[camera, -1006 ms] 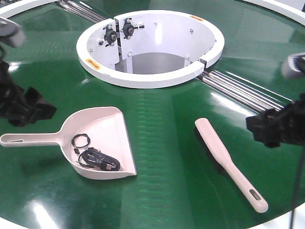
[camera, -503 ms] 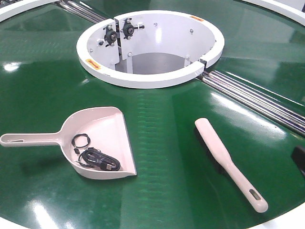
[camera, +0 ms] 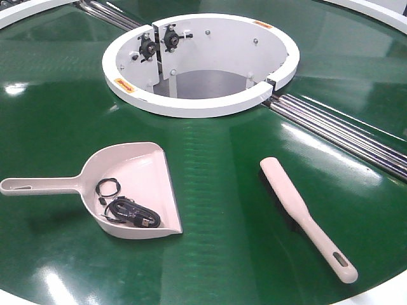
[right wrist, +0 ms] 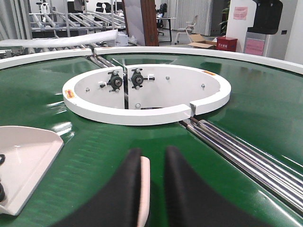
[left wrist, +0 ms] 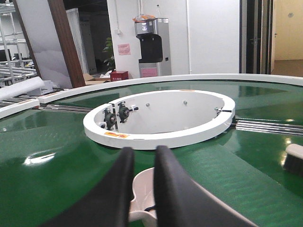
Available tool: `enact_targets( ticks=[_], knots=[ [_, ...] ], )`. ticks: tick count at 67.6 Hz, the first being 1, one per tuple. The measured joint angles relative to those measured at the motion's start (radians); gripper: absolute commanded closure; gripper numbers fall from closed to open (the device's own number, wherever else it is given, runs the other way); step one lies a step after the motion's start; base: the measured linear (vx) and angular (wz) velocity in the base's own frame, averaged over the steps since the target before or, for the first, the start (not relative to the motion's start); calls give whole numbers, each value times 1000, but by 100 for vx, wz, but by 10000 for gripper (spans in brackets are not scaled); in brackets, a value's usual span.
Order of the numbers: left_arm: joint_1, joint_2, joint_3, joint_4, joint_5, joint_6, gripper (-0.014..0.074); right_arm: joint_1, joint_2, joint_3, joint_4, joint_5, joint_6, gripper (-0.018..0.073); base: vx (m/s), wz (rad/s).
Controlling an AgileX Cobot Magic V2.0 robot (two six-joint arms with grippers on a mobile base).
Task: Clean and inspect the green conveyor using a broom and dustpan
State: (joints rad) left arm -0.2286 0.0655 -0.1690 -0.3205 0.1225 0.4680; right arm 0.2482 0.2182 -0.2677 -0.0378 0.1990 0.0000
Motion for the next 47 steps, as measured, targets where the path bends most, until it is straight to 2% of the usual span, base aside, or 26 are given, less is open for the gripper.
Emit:
enact_targets(
  ticks=[47],
  knots=[
    [0,-1,0,-4,-11,0,603,0,0,0,0,-4,0,568,0,0]
  ],
)
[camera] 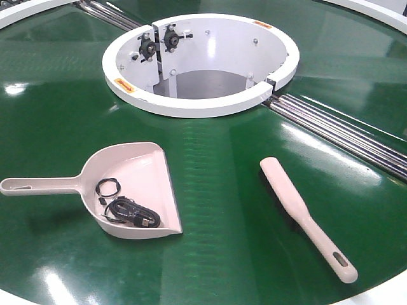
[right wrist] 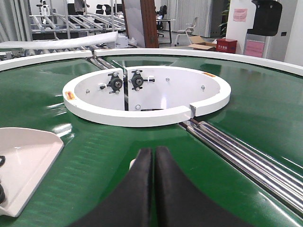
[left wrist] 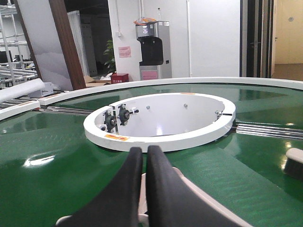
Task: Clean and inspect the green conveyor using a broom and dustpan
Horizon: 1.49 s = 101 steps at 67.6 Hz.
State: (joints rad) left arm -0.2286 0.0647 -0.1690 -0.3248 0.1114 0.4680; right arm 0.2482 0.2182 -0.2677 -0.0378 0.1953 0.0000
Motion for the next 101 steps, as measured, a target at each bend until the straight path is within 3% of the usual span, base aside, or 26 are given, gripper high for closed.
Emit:
enact_targets(
  ticks=[6,10,20,26,33,45,101],
  knots=[
    [0,0,12,8,-2,0,603,0,0,0,0,0,0,568,0,0],
    [1,0,32,58,-9,-19,603,0,0,0,0,0,0,568,0,0],
    [50,0,99,242,-66,-242,603,0,0,0,0,0,0,568,0,0],
    [95,-15,157,288,-99,-342,603,0,0,0,0,0,0,568,0,0],
    [137,-65,193,299,-84,-398,603,0,0,0,0,0,0,568,0,0],
    [160,-77,197,325,-6,-419,603,0,0,0,0,0,0,568,0,0],
    [160,-77,197,355,0,-420,603,0,0,0,0,0,0,568,0,0]
  ],
)
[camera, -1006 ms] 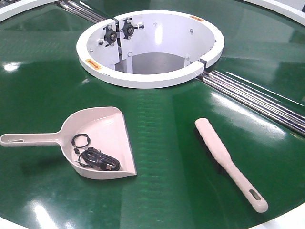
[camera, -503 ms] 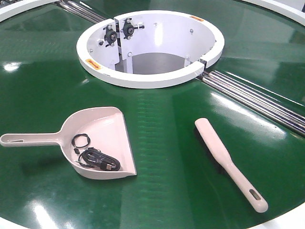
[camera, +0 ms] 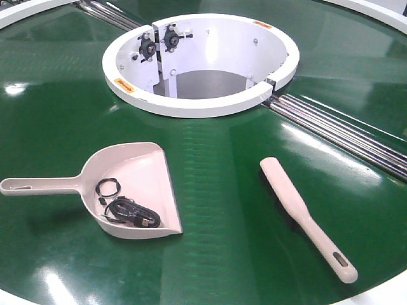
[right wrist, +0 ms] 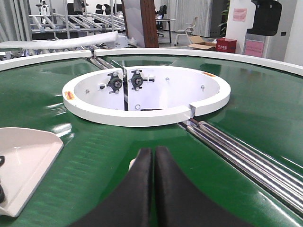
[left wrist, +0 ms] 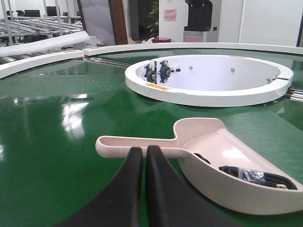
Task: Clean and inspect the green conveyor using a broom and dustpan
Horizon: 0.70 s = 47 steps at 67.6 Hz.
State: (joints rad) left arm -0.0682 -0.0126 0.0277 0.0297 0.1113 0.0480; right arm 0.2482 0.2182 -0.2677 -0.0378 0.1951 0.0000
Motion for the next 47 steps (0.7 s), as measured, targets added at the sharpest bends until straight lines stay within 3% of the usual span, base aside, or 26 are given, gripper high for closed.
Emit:
enact_targets(
  ticks=[13,28,39,47],
  knots=[
    [0,0,0,1,0,0,603,-13,-5,10,-6,2,-16,568,0,0],
    [0,0,0,1,0,0,603,-192,-24,83,5,-46,-34,568,0,0],
    [0,0,0,1,0,0,603,-198,-130,252,-30,-155,-34,568,0,0],
    [0,0,0,1,0,0,603,-198,-222,294,-34,-158,0,568,0,0]
  ],
)
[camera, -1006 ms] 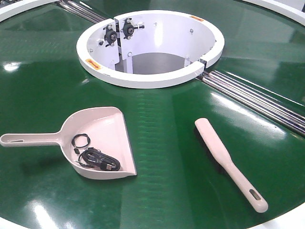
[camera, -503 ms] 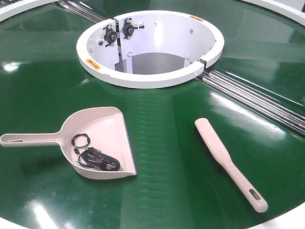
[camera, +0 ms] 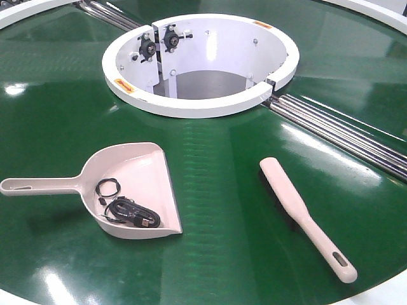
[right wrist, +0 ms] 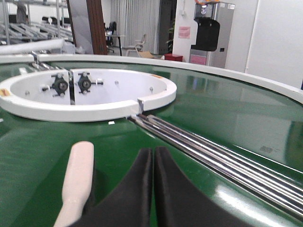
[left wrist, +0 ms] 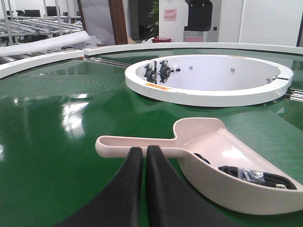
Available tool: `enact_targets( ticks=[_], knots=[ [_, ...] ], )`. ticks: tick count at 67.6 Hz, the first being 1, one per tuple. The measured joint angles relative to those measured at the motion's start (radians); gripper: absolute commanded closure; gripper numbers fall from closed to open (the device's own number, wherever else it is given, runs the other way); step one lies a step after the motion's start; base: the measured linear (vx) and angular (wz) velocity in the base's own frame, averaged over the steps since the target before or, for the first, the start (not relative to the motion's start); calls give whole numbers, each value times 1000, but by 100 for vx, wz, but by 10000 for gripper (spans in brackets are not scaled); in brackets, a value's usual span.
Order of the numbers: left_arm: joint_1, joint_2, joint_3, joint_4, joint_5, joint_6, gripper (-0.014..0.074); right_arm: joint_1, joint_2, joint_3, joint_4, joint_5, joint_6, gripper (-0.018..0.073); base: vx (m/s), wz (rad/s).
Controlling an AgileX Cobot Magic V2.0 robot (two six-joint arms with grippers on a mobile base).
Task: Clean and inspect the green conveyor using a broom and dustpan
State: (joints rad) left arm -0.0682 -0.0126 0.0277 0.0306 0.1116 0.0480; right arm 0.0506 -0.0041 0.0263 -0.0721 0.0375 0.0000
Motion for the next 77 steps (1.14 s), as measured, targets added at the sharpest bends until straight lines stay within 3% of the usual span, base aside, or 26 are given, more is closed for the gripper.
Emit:
enact_targets(
  ticks=[77],
  knots=[
    [0,0,0,0,1,0,603,0,-8,1,0,8,19,568,0,0]
  ],
)
